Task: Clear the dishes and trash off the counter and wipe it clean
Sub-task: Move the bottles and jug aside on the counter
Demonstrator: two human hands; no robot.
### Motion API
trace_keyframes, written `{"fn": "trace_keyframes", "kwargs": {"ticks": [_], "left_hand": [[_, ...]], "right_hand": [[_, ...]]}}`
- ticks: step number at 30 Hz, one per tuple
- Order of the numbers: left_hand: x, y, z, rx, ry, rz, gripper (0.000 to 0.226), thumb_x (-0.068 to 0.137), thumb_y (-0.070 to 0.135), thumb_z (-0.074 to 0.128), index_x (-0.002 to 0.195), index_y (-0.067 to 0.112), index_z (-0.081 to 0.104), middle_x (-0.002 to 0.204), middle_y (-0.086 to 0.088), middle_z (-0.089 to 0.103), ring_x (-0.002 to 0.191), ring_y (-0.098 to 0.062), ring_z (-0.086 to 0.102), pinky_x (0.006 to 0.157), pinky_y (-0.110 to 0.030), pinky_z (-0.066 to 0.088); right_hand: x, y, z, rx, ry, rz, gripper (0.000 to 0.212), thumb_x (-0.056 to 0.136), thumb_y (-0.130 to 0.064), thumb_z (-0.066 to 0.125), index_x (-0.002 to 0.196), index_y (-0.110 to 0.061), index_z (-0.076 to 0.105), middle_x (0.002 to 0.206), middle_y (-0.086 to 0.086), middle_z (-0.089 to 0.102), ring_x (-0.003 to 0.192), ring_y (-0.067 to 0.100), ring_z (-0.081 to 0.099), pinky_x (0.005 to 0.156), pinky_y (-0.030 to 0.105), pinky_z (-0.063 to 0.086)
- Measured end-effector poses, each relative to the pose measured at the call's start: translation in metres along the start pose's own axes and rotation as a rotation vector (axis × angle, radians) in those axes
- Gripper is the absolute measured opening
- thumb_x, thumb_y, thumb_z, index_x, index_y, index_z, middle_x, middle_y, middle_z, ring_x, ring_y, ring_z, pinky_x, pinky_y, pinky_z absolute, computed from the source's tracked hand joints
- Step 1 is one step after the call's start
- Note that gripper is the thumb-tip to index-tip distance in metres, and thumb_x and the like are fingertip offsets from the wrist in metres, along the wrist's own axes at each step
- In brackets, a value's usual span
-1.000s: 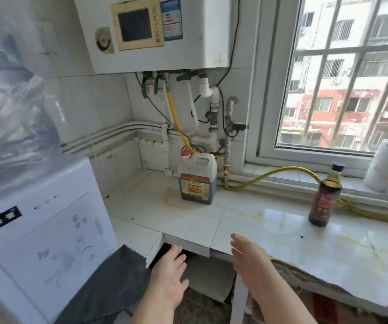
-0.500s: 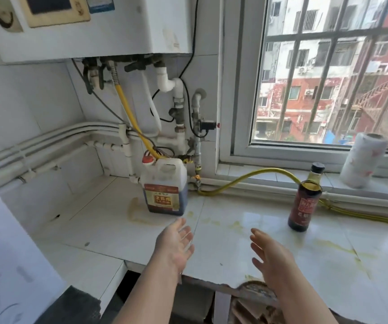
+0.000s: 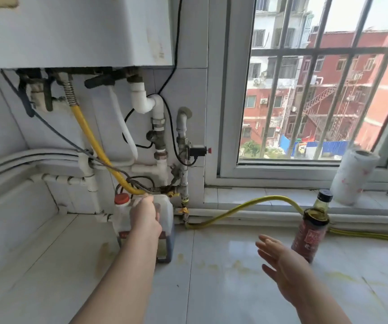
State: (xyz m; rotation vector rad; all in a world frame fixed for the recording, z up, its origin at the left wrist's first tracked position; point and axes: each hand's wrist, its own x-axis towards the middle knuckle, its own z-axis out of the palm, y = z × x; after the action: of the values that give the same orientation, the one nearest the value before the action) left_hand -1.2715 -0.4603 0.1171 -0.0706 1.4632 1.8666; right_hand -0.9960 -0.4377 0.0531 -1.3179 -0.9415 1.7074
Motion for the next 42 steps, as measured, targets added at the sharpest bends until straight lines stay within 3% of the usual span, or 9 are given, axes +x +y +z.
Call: {"fn": "trace_keyframes", "kwargs": {"ticks": [6,9,19,22,25,29,32,35,42], "left_hand": [[0.02,0.013,0.018,-0.079,-0.04,-0.074,0.033,0.091,0.016,0.057,0.123,0.011,0.051,0.113,-0.009,0.047,0.099,-0.023,0.05,0.062,-0.025,0.046],[0.017,0.02,0.027,-0.166,-0.056,-0.136,0.038,0.092,0.016,0.056,0.129,0.012,0.046,0.119,-0.01,0.038,0.106,-0.027,0.046,0.074,-0.028,0.05],[-0.032,-0.031,0.039,0.366,-0.217,-0.09,0.013,0.089,0.019,0.063,0.09,0.013,0.052,0.074,-0.005,0.043,0.059,-0.014,0.043,0.034,-0.015,0.029],[-0.059,-0.056,0.046,0.536,-0.364,-0.008,0.016,0.089,0.015,0.063,0.094,0.017,0.049,0.081,-0.005,0.048,0.063,-0.012,0.044,0.037,-0.017,0.031],[-0.086,-0.081,0.061,0.685,-0.471,0.055,0.043,0.079,0.012,0.073,0.112,0.015,0.046,0.094,-0.011,0.056,0.068,-0.017,0.051,0.05,-0.019,0.043],[-0.11,-0.109,0.088,1.043,-0.402,0.235,0.052,0.075,0.015,0.071,0.115,0.026,0.039,0.095,-0.008,0.062,0.068,-0.019,0.059,0.062,-0.029,0.05],[-0.119,-0.121,0.103,1.433,-0.302,0.452,0.052,0.071,0.027,0.063,0.116,0.034,0.037,0.101,-0.001,0.065,0.09,-0.023,0.063,0.081,-0.034,0.052],[-0.131,-0.132,0.115,1.715,-0.194,0.684,0.05,0.082,0.014,0.05,0.126,0.03,0.033,0.116,-0.004,0.064,0.108,-0.027,0.059,0.083,-0.032,0.047],[-0.138,-0.159,0.129,1.675,-0.037,0.809,0.047,0.087,0.013,0.045,0.13,0.028,0.035,0.125,0.0,0.06,0.112,-0.025,0.056,0.083,-0.033,0.043]], "right_hand": [[0.016,-0.012,-0.002,0.026,0.046,-0.024,0.02,0.097,-0.015,0.047,0.111,-0.014,0.062,0.113,0.007,0.065,0.113,0.024,0.056,0.097,0.041,0.038],[0.017,-0.017,-0.001,0.017,0.031,-0.036,0.017,0.098,-0.015,0.047,0.103,-0.017,0.063,0.112,0.007,0.066,0.111,0.023,0.057,0.099,0.041,0.039],[0.032,-0.018,-0.018,0.031,0.021,-0.007,0.02,0.098,-0.016,0.048,0.112,-0.013,0.062,0.111,0.007,0.066,0.109,0.022,0.059,0.101,0.042,0.041],[0.034,-0.022,-0.035,-0.011,0.006,-0.002,0.017,0.097,-0.016,0.048,0.108,-0.016,0.061,0.11,0.005,0.066,0.106,0.02,0.06,0.098,0.04,0.04],[0.035,-0.031,-0.062,-0.037,0.007,-0.01,0.014,0.096,-0.015,0.05,0.105,-0.016,0.061,0.107,0.005,0.066,0.101,0.018,0.062,0.092,0.037,0.041],[0.038,-0.048,-0.103,-0.061,0.078,-0.094,0.013,0.091,-0.006,0.056,0.102,-0.009,0.061,0.085,0.007,0.063,0.073,0.017,0.058,0.065,0.028,0.038],[0.044,-0.058,-0.129,-0.044,0.17,-0.184,0.009,0.088,-0.003,0.057,0.096,-0.007,0.06,0.075,0.008,0.057,0.061,0.018,0.049,0.055,0.026,0.036],[0.051,-0.069,-0.15,-0.089,0.256,-0.299,0.01,0.085,-0.009,0.063,0.092,-0.013,0.059,0.089,0.007,0.062,0.077,0.021,0.057,0.065,0.03,0.047],[0.091,-0.093,-0.154,-0.409,0.205,-0.393,0.055,0.081,-0.02,0.063,0.134,-0.02,0.044,0.132,0.002,0.049,0.121,0.023,0.046,0.103,0.048,0.042]]}}
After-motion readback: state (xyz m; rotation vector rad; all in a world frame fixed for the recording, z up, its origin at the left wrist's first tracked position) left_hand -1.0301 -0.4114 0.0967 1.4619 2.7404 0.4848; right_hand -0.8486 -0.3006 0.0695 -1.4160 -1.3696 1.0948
